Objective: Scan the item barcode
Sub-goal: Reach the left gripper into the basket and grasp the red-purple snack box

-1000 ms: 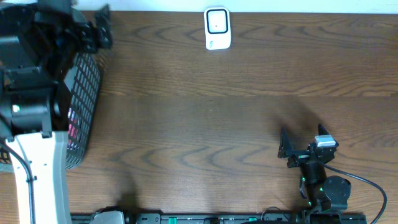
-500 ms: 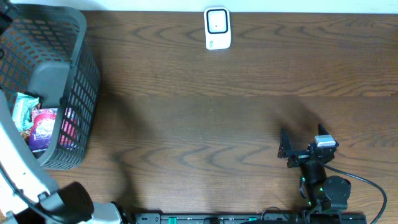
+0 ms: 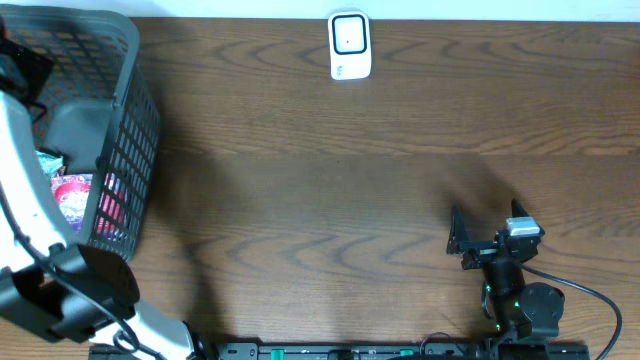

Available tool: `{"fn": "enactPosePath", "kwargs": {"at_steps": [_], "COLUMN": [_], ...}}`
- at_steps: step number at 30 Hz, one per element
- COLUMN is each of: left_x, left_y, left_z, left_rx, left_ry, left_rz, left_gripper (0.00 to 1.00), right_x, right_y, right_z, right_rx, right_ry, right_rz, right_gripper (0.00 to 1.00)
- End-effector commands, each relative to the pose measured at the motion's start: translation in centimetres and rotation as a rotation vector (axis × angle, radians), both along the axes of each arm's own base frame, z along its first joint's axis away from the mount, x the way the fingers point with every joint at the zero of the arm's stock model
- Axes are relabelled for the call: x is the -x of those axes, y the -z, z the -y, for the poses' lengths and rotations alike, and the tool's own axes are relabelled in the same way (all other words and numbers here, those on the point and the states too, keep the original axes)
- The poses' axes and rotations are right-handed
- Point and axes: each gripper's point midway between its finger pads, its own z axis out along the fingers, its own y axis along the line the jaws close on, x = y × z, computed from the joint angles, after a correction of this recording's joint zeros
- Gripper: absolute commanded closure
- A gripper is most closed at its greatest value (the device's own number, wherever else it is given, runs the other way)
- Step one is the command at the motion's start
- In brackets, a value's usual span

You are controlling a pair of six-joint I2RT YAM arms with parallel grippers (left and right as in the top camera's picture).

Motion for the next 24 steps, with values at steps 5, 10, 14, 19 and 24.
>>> {"fn": "enactPosePath", "kwargs": {"at_steps": [5, 10, 14, 19, 24], "left_x": [1.1, 1.4, 1.9, 3.1, 4.3], "left_y": [7.6, 12.2, 14.9, 17.6, 19.0], "left_z": [0.4, 0.9, 1.3, 1.9, 2.5], "left_rx": [0.091, 0.151, 0.182, 0.218, 0.239], "left_ry": [-0.141, -0.136, -0.143, -0.183, -0.223], "left_rz": [-0.226, -0.355, -0.432, -0.499, -0.530], "left_gripper": [0.02, 0.02, 0.02, 0.02, 0.02], "right_x": [0.0, 0.0, 0.0, 0.0, 0.0], "right_y": [0.0, 0.0, 0.0, 0.1, 0.0], "right_z": [0.4, 0.4, 0.4, 0.4, 0.4], "right_rx": [-0.006, -0.006, -0.006, -0.006, -0.006], "right_ry": [0.015, 0.015, 0.015, 0.015, 0.015], "right_rz": [0.000, 0.000, 0.000, 0.000, 0.000], "right_gripper": [0.01, 0.01, 0.01, 0.01, 0.01]}}
